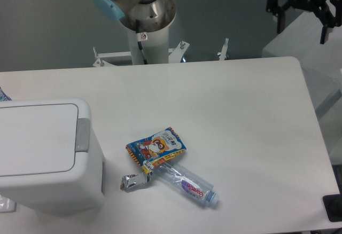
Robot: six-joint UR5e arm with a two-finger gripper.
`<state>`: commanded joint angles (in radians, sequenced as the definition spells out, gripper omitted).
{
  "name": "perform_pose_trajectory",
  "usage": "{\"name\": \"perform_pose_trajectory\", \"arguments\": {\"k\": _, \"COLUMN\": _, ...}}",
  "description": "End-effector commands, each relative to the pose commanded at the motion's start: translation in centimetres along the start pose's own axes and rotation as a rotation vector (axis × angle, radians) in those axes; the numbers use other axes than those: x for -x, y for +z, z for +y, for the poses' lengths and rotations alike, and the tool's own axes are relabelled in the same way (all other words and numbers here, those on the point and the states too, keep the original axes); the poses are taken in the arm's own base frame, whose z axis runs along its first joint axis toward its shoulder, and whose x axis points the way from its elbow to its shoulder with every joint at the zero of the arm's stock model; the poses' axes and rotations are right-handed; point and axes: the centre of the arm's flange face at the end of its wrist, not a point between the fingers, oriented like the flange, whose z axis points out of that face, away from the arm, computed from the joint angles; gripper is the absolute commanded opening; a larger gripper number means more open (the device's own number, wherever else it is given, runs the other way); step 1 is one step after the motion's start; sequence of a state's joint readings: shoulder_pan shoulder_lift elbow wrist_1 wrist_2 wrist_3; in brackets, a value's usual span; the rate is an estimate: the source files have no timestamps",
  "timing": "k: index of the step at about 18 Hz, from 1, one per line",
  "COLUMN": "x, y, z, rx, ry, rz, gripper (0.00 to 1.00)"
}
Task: Open the trash can
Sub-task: 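Move the open gripper from its raised start pose toward the trash can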
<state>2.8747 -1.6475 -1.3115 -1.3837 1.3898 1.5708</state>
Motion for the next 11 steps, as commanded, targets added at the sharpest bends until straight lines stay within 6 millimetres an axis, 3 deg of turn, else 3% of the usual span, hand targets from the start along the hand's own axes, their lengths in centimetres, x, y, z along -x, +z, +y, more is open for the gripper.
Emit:
{"name": "perform_pose_trajectory", "arguments": {"k": 6, "x": -1.3, "y": -0.1, "z": -3.1, "rx": -0.023, "ry": -0.029, "rz": 0.009, "gripper": 1.0}}
{"name": "perform_pose_trajectory", "arguments": {"k": 11, "x": -2.9, "y": 0.3, "z": -9.1, "rx": -0.066, "ry": -0.265, "rz": -0.006, "gripper": 1.0}}
